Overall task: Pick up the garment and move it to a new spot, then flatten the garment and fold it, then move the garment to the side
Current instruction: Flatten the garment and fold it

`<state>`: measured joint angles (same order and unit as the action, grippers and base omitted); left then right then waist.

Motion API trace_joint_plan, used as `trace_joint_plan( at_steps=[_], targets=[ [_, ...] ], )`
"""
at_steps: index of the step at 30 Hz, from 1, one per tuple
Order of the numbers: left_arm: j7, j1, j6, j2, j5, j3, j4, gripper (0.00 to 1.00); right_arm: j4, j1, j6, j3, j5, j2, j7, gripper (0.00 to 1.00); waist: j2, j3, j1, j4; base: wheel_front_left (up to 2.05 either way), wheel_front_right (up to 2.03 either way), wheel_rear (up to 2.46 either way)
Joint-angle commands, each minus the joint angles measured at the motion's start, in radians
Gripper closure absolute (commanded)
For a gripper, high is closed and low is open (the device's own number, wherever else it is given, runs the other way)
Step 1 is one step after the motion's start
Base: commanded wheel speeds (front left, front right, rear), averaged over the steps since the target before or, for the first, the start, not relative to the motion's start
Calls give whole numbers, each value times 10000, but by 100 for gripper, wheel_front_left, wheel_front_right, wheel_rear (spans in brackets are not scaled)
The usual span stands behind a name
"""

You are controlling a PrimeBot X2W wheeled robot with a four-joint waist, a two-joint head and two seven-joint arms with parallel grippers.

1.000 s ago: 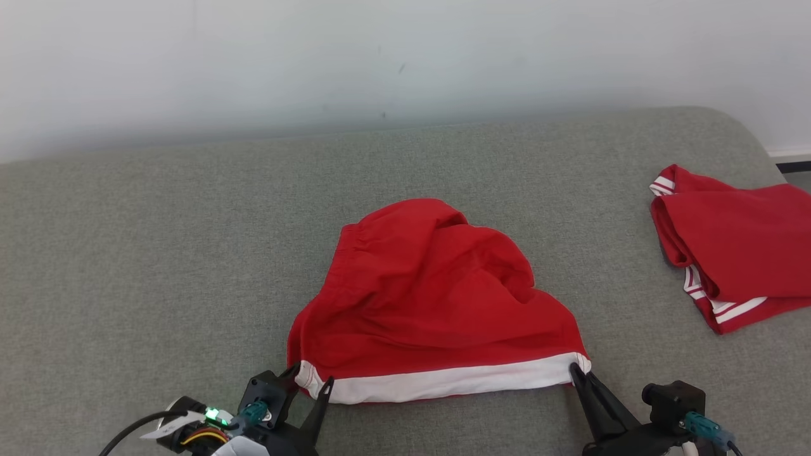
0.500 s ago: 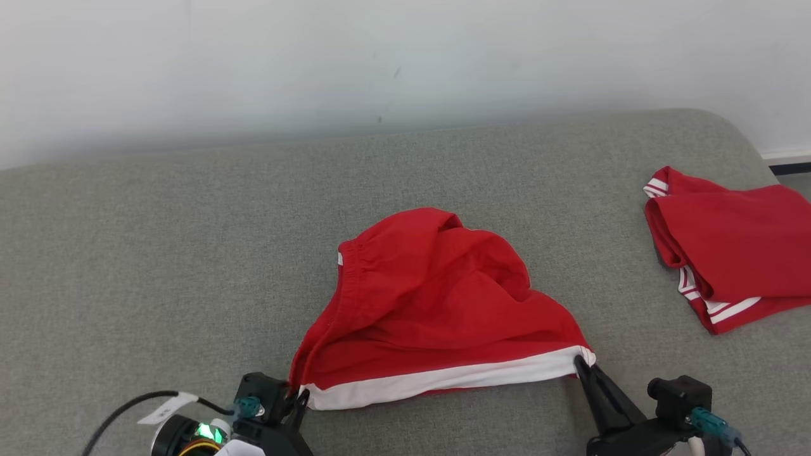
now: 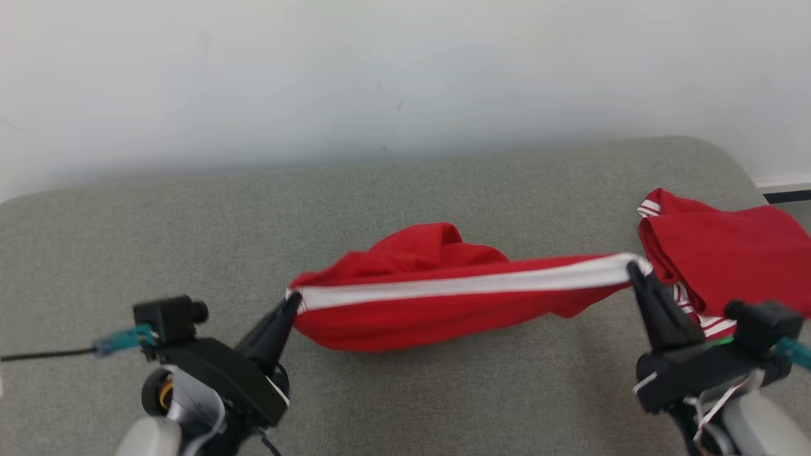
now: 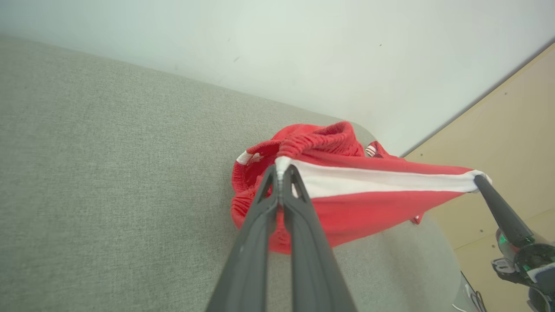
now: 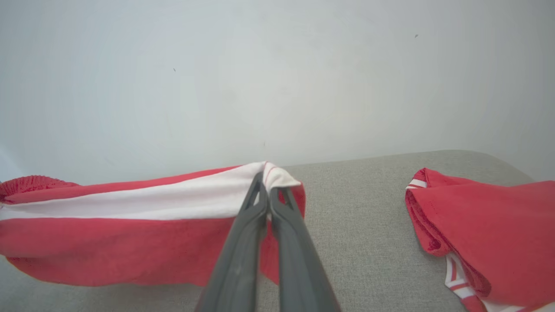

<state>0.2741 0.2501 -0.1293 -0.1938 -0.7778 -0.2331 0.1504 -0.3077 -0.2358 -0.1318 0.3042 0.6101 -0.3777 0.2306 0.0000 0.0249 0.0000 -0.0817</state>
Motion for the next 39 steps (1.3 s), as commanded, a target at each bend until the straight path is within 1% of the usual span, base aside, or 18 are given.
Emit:
trace_joint_plan(
  at_steps=[1, 4, 7, 11, 13, 15, 19, 20, 22, 23, 27, 30, 33, 35, 36, 39],
  targets=[
    [121, 186, -8, -61, -341, 156, -208, 100, 210, -155, 27, -119, 181, -205, -135, 100, 0, -122, 0, 8, 0, 0, 0],
    [543, 627, -1, -201, -1179, 532, -810, 100, 958, -498, 27, -274, 713, -593, -772, 100, 0, -229, 0, 1, 0, 0, 0],
    [1028, 1214, 9, -348, -1726, 778, -1383, 100, 1806, -953, 27, -382, 1172, -1030, -1478, 100, 0, -319, 0, -7, 0, 0, 0],
    [1659, 2155, 244, -374, -2415, 1037, -2083, 100, 2802, -1736, 27, -614, 1605, -1514, -2270, 100, 0, -443, 0, -60, 0, 0, 0],
    [2098, 2631, 472, -369, -2757, 1145, -2349, 100, 3166, -2185, 27, -753, 1772, -1704, -2601, 100, 0, -501, 0, -78, 0, 0, 0],
    [2615, 3085, 813, -450, -3082, 1166, -2614, 100, 3472, -2597, 27, -866, 1944, -1861, -2952, 100, 0, -546, 0, -91, 0, 0, 0],
    [3520, 3791, 1427, -726, -3187, 1092, -3075, 100, 3924, -3326, 28, -1092, 2202, -2205, -3534, 100, 0, -597, 0, -97, 0, 0, 0],
    [3823, 4028, 1713, -793, -3315, 1124, -3203, 100, 4031, -3573, 28, -1160, 2178, -2348, -3714, 100, 0, -624, 0, -100, 0, 0, 0],
    [4035, 4245, 1925, -816, -3443, 1172, -3366, 100, 4124, -3783, 28, -1258, 2191, -2426, -3792, 100, 0, -652, 0, -104, 0, 0, 0],
    [4183, 4352, 2145, -715, -3679, 1263, -3497, 100, 4200, -3909, 28, -1404, 2218, -2461, -3849, 100, 0, -681, 0, -111, 0, 0, 0],
    [4436, 4524, 2595, -614, -3990, 1433, -3749, 100, 4347, -4024, 28, -1677, 2304, -2545, -3969, 100, 0, -683, 0, -114, 0, 0, 0],
    [4728, 4595, 2877, -687, -4157, 1467, -3871, 100, 4447, -4085, 28, -1803, 2231, -2590, -4103, 100, 0, -631, 0, -122, 0, 0, 0],
    [5029, 4790, 3033, -821, -4207, 1374, -3921, 100, 4379, -4309, 28, -1728, 2126, -2543, -4340, 100, 0, -443, 0, -130, 0, 0, 0],
    [4940, 5200, 2925, -968, -3805, 1264, -3797, 100, 3929, -4859, 28, -1571, 2007, -2035, -4636, 100, 0, -45, 0, -194, 0, 0, 0],
    [4940, 5200, 2925, -968, -3805, 1264, -3797, 100, 3929, -4859, 28, -1571, 2007, -2035, -4636, 100, 0, -45, 0, -194, 0, 0, 0],
    [4877, 5727, 2644, -1005, -3457, 966, -3412, 100, 3094, -5801, 28, -1220, 1639, -1383, -5072, 100, 0, 685, 0, -246, 0, 0, 0]
  ],
)
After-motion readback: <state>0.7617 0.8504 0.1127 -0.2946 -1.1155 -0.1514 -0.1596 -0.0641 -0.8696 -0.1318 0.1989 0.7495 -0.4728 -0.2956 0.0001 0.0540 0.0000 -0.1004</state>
